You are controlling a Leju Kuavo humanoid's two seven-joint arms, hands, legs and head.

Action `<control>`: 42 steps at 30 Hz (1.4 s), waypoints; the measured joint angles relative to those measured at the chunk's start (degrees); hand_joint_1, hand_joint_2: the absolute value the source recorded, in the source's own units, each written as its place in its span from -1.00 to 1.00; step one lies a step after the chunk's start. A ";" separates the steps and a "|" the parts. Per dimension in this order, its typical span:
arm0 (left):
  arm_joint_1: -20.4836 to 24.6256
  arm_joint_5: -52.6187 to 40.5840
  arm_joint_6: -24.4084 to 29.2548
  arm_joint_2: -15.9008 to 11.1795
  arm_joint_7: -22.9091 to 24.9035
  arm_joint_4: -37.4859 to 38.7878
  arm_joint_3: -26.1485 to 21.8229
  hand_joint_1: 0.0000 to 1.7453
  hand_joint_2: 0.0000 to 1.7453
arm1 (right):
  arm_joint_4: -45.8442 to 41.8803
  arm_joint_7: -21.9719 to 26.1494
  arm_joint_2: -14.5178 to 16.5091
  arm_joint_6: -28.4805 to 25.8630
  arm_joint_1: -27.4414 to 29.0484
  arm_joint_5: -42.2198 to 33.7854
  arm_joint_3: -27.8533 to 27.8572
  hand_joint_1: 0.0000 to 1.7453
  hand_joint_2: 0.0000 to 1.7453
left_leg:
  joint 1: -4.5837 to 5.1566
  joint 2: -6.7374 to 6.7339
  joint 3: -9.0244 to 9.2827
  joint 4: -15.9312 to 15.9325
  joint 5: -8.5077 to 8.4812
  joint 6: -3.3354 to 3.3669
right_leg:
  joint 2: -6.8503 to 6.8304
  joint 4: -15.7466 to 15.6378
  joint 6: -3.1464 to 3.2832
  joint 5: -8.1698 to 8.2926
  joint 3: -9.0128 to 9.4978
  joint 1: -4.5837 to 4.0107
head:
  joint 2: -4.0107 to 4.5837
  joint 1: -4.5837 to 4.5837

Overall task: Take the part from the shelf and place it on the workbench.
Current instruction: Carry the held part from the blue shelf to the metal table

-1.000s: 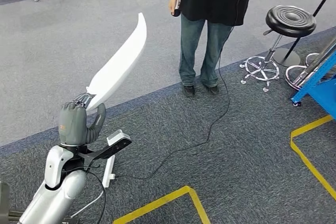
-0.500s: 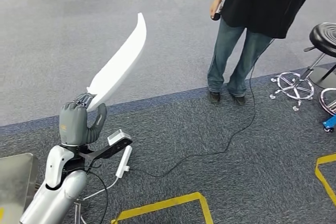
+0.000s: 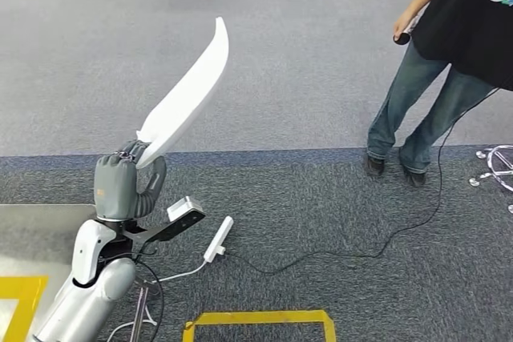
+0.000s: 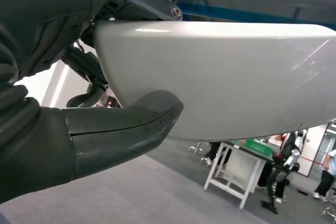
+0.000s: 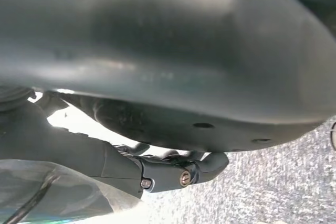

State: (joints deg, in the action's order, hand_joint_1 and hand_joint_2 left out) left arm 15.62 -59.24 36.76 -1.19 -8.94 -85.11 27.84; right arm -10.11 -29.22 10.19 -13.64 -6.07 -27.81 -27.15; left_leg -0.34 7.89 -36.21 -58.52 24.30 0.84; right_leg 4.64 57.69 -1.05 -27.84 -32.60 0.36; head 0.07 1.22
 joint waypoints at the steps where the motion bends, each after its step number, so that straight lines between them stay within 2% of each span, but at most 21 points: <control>1: -0.05 0.00 0.00 -0.03 0.00 0.00 0.01 1.00 1.00 | -0.04 0.01 0.07 -0.03 -0.03 -0.01 0.00 -1.00 -1.00 | -0.06 -0.06 -0.12 -0.02 0.01 -0.30 | -0.64 -0.14 0.24 0.13 0.15 0.00 | 0.00 -0.01; 3: 0.10 -0.01 0.00 -0.10 0.00 0.00 0.05 1.00 1.00 | -0.10 0.01 0.21 -0.13 -0.02 0.01 0.00 -1.00 -1.00 | 0.15 -2.68 -1.18 -2.37 1.57 -0.76 | -2.21 -0.63 0.86 0.32 0.57 0.06 | 0.00 -0.24; 5: 0.36 -0.01 -0.02 -0.11 0.00 0.00 0.13 1.00 1.00 | -0.11 0.02 0.26 -0.34 0.10 0.04 0.00 -1.00 -1.00 | 0.18 -6.11 -4.16 -8.97 5.07 -1.16 | -3.94 -0.78 1.34 0.20 0.81 -0.11 | 0.00 -0.44; 8: 0.32 0.00 -0.09 -0.15 0.00 0.03 0.24 1.00 1.00 | -0.12 0.02 0.26 -0.84 0.18 0.13 0.00 -1.00 -1.00 | -0.06 -7.28 -7.21 -15.87 7.15 -1.57 | -6.50 -0.73 1.56 -0.07 0.89 -0.34 | 0.00 -0.47; 10: 0.34 -0.01 -0.19 -0.19 0.01 0.03 0.30 1.00 1.00 | -0.13 0.01 0.31 -1.11 0.15 0.25 0.00 -1.00 -1.00 | 0.03 -8.24 -4.16 -10.48 3.89 -1.37 | -8.03 -0.72 1.46 -0.30 1.16 -0.42 | 0.00 -0.48; 12: 0.60 -0.01 -0.34 -0.13 0.02 0.02 0.40 1.00 1.00 | -0.14 -0.01 0.38 -1.25 0.11 0.40 0.00 -1.00 -1.00 | 0.71 -11.37 -0.03 -2.84 1.35 -0.68 | -9.31 -0.65 1.14 -0.65 1.48 -0.70 | 0.00 -0.48; 14: 0.91 -0.01 -0.48 0.01 0.02 0.03 0.50 1.00 1.00 | -0.14 -0.02 0.42 -1.34 0.10 0.55 0.00 -1.00 -1.00 | 1.42 -13.12 1.34 0.13 1.18 0.02 | -10.58 -0.58 0.70 -0.95 1.62 -1.01 | 0.00 -0.44; 16: 1.03 -0.01 -0.55 0.07 0.02 0.03 0.57 1.00 1.00 | -0.15 -0.10 0.44 -1.47 0.08 0.66 0.00 -1.00 -1.00 | 1.38 -11.75 1.30 0.51 1.03 0.60 | -11.74 -0.61 0.17 -1.31 1.73 -1.07 | 0.00 -0.42; 17: 1.09 -0.01 -0.56 0.08 0.02 0.03 0.58 1.00 1.00 | -0.17 -0.13 0.44 -1.54 0.05 0.71 0.00 -1.00 -1.00 | 1.17 -10.96 1.42 0.74 0.88 0.89 | -11.15 -0.15 -0.15 -1.82 1.61 -1.02 | 0.00 -0.37; 20: 1.47 -0.01 -0.66 0.41 0.07 0.05 0.66 1.00 1.00 | -0.20 -0.02 0.44 -1.67 -0.14 0.81 0.00 -1.00 -1.00 | 0.62 -8.82 1.60 1.16 0.57 1.56 | -6.28 7.77 -0.87 -5.91 -2.11 -0.69 | 0.00 0.13; 22: 1.54 -0.01 -0.80 0.62 0.09 0.17 0.79 1.00 1.00 | -0.20 0.01 0.43 -1.66 -0.36 0.79 0.00 -1.00 -1.00 | 0.57 -7.25 1.57 1.13 0.55 1.70 | -4.94 14.99 -1.15 -8.24 -6.00 -0.46 | 0.00 0.27; 23: 1.54 -0.01 -0.86 0.68 0.09 0.28 0.87 1.00 1.00 | -0.20 -0.01 0.43 -1.66 -0.43 0.75 0.00 -1.00 -1.00 | 0.54 -6.41 1.60 1.10 0.54 1.69 | -4.78 16.18 -1.28 -7.92 -6.90 -0.34 | 0.00 0.26; 25: 1.57 -0.01 -0.91 0.80 0.09 0.46 1.03 1.00 1.00 | -0.20 -0.06 0.43 -1.67 -0.51 0.69 0.00 -1.00 -1.00 | 0.38 -4.65 1.69 0.89 0.60 1.52 | -4.24 11.84 -1.46 -4.21 -5.43 0.03 | 0.00 0.26; 27: 1.75 0.01 -0.92 0.98 0.09 0.53 1.13 1.00 1.00 | -0.19 -0.09 0.44 -1.73 -0.45 0.67 0.01 -1.00 -1.00 | 0.18 -3.03 1.44 0.28 0.83 1.00 | -1.50 4.12 -1.72 -0.84 -1.99 0.65 | 0.00 0.27; 29: 2.02 0.03 -0.97 1.15 0.13 0.61 1.26 1.00 1.00 | -0.19 -0.08 0.47 -1.77 -0.43 0.66 0.02 -1.00 -1.00 | -0.04 -1.68 0.78 -0.14 0.77 0.18 | 0.67 0.66 -1.58 -0.31 -0.25 0.88 | 0.00 0.31; 31: 2.14 0.03 -1.03 1.19 0.15 0.68 1.46 1.00 1.00 | -0.20 -0.05 0.49 -1.78 -0.51 0.66 0.03 -1.00 -1.00 | -0.29 -0.42 0.32 -0.04 0.42 -0.62 | -0.04 0.45 -0.92 -0.31 -0.05 0.76 | 0.00 0.31; 34: 2.37 0.03 -1.04 1.15 0.15 0.71 1.77 1.00 1.00 | -0.20 -0.03 0.57 -1.83 -0.48 0.68 0.05 -1.00 -1.00 | -0.11 -3.44 -1.39 -3.51 2.62 -1.35 | -2.37 -0.23 0.13 -0.05 0.45 0.82 | 0.00 -0.02; 36: 2.61 0.03 -1.07 1.17 0.16 0.75 1.92 1.00 1.00 | -0.20 0.00 0.59 -1.86 -0.22 0.71 0.06 -1.00 -1.00 | -0.05 -6.53 -4.74 -10.85 6.21 -1.69 | -4.14 -0.30 0.59 -0.21 0.62 0.54 | 0.00 -0.29; 38: 2.58 0.03 -1.10 1.14 0.19 0.87 2.03 1.00 1.00 | -0.20 0.04 0.57 -1.89 -0.03 0.79 0.07 -1.00 -1.00 | -0.13 -7.25 -7.07 -16.04 7.71 -1.83 | -5.89 -0.26 0.83 -0.41 0.70 0.34 | 0.00 -0.30; 40: 2.56 0.04 -1.11 1.10 0.22 0.97 2.11 1.00 1.00 | -0.20 0.07 0.56 -1.93 0.02 0.86 0.07 -1.00 -1.00 | -0.08 -7.69 -5.42 -13.08 5.19 -1.64 | -7.46 -0.25 0.86 -0.64 0.95 0.19 | 0.00 -0.30; 42: 2.69 0.05 -1.10 1.09 0.25 0.98 2.15 1.00 1.00 | -0.20 0.09 0.56 -1.96 0.07 0.86 0.07 -1.00 -1.00 | 0.41 -10.05 -1.30 -5.31 1.83 -1.00 | -8.77 -0.21 0.67 -1.03 1.35 -0.10 | 0.00 -0.30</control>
State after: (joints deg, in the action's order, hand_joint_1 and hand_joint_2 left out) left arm 18.30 -59.19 35.67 -0.09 -8.69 -84.13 29.99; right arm -10.32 -29.13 10.75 -15.60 -6.01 -26.95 -27.08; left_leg 0.08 -2.16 -37.51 -63.84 26.13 -0.16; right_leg -4.13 57.48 -0.38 -28.87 -31.25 0.26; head 0.07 0.92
